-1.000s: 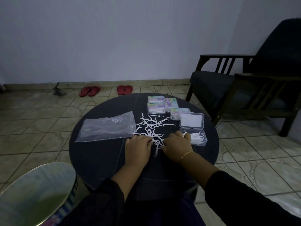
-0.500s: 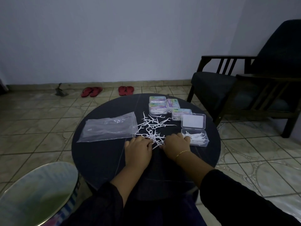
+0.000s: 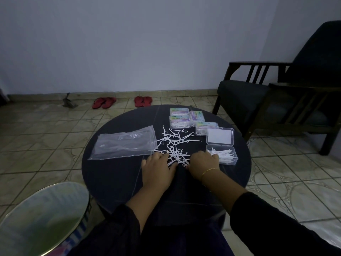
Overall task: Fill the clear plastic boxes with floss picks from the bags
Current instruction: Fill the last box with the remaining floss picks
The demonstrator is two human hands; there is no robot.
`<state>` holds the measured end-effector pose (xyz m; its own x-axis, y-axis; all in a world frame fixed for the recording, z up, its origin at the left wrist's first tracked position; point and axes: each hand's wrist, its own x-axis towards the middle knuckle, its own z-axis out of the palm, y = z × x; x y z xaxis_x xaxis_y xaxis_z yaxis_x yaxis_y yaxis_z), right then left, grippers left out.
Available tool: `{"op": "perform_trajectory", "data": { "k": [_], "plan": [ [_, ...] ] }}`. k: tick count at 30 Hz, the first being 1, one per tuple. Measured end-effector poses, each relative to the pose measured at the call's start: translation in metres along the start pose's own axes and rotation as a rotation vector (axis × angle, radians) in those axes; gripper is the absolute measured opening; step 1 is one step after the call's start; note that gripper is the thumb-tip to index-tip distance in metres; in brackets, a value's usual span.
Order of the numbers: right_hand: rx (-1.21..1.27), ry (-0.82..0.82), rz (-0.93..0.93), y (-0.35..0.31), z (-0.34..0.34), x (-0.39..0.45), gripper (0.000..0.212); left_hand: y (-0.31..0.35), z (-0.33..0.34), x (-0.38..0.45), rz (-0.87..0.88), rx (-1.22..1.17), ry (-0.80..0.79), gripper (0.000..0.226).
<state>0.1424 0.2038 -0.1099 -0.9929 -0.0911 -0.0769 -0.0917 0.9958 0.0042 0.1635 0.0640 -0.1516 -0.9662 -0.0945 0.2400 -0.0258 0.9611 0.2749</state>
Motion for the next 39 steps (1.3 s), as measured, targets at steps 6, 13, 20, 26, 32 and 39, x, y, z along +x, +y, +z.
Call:
{"op": "perform_trajectory", "data": {
  "k": [6, 13, 20, 26, 32, 39],
  "plan": [
    [0.044, 0.008, 0.039, 0.001, -0.008, -0.002, 0.025, 0.002, -0.002, -0.002, -0.019, -0.009, 0.008, 0.033],
    [0.224, -0.153, 0.078, 0.006, -0.013, -0.006, 0.029, 0.012, -0.009, -0.003, 0.075, 0.194, -0.049, 0.031],
    [0.206, -0.202, 0.044, 0.01, -0.016, -0.012, 0.037, 0.025, -0.039, 0.026, 0.108, 0.333, -0.328, 0.025],
    [0.024, -0.194, -0.086, 0.017, -0.02, -0.017, 0.039, 0.032, -0.046, 0.033, 0.18, 0.42, -0.371, 0.024],
    [-0.045, -0.194, -0.207, 0.023, -0.022, -0.019, 0.033, 0.032, -0.043, 0.025, 0.25, 0.529, -0.333, 0.02],
    [0.06, -0.196, -0.277, 0.045, -0.01, -0.012, 0.024, 0.026, -0.042, 0.029, 0.207, 0.496, -0.336, 0.023]
  ]
}}
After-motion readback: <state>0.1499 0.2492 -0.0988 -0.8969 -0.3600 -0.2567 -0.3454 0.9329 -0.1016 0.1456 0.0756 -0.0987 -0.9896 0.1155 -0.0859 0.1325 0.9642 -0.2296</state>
